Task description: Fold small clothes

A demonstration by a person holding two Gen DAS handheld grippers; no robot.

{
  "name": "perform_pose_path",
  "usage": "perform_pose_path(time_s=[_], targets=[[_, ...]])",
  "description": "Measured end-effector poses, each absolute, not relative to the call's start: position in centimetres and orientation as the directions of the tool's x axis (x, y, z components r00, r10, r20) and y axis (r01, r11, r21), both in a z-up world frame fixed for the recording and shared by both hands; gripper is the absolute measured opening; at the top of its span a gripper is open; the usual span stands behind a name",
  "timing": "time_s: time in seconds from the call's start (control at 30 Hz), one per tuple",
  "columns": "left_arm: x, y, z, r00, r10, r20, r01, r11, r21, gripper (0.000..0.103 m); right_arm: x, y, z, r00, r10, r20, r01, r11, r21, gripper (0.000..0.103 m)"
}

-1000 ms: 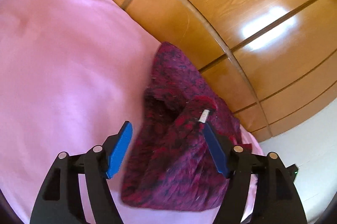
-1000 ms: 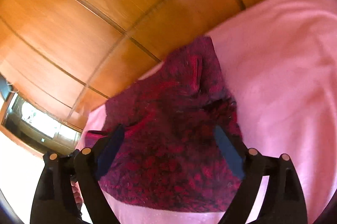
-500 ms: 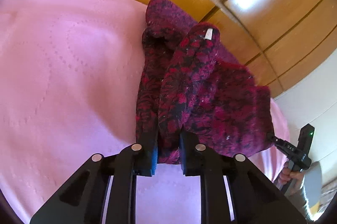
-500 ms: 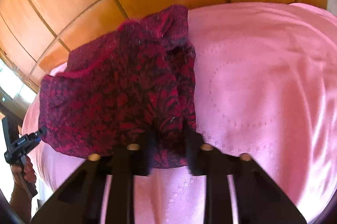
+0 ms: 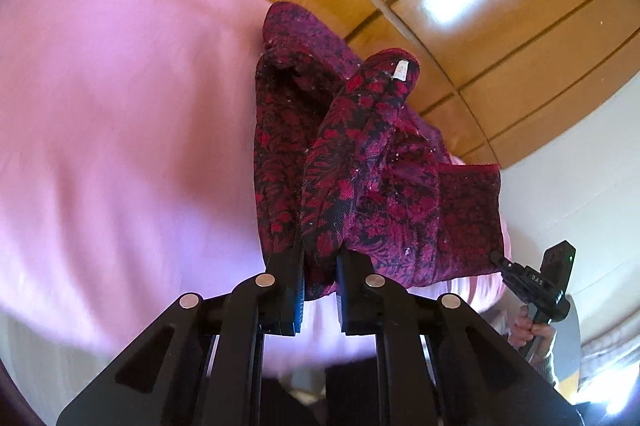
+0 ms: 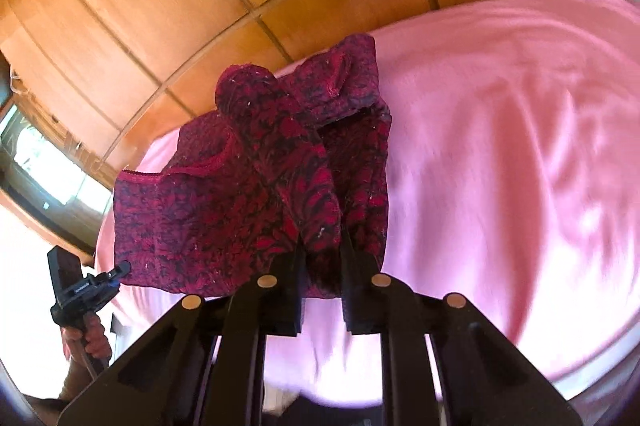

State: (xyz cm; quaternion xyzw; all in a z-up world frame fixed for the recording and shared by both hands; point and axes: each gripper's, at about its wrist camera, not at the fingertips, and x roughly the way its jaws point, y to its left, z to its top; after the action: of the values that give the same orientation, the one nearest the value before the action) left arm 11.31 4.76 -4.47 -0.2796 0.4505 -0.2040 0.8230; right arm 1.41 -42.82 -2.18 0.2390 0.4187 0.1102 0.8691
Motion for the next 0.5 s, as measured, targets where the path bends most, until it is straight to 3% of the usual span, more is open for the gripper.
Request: perform_pose_path(time_s=[0.13, 0.2, 0.3, 0.33, 0.37, 0.4, 0.43, 0.5], targets=[[8.4, 4.0, -4.6, 0.491, -0.532, -0.690, 0.082, 0.816, -0.572, 0.013, -1.4, -43.1, -4.0, 0.569, 0.395, -0.721, 0.045, 0.860, 0.508, 0.013], [8.0, 2.7, -3.8, 0.513, -0.438, -0.738, 0.096, 0.884, -0.458, 0.017, -0.9, -42.4, -4.6, 0.553, 0.371, -0.746, 0.056, 0.877, 0.477, 0.014], [8.7, 1.4, -2.1, 0.566, -0.343, -0.750, 0.134, 0.936, -0.327, 0.020, 0.2, -41.8, -4.3, 0.568, 0.298, -0.767, 0.087, 0.905, 0.416, 0.035], [8.9, 1.2, -1.6, 0.588, -0.314, -0.745, 0.138, 0.947, -0.291, 0.029, 0.5, -41.7, -3.8, 0.583, 0.279, -0.763, 0.083, 0.914, 0.397, 0.047], [9.1, 0.8, -0.9, 0.623, -0.262, -0.737, 0.142, 0.964, -0.223, 0.048, 0.8, -41.4, -3.1, 0.607, 0.250, -0.754, 0.077, 0.926, 0.370, 0.052], [9.2, 0.4, -0.3, 0.647, -0.224, -0.729, 0.145, 0.975, -0.171, 0.056, 0.9, -41.1, -2.7, 0.623, 0.234, -0.747, 0.072, 0.933, 0.353, 0.059], [9.1, 0.0, 0.2, 0.671, -0.192, -0.716, 0.148, 0.981, -0.125, 0.064, 0.8, -41.2, -2.3, 0.639, 0.223, -0.737, 0.060, 0.940, 0.336, 0.062], [10.3, -0.9, 0.8, 0.697, -0.160, -0.699, 0.163, 0.985, -0.063, 0.064, 1.7, -40.1, -1.4, 0.664, 0.210, -0.718, 0.032, 0.951, 0.308, 0.069]])
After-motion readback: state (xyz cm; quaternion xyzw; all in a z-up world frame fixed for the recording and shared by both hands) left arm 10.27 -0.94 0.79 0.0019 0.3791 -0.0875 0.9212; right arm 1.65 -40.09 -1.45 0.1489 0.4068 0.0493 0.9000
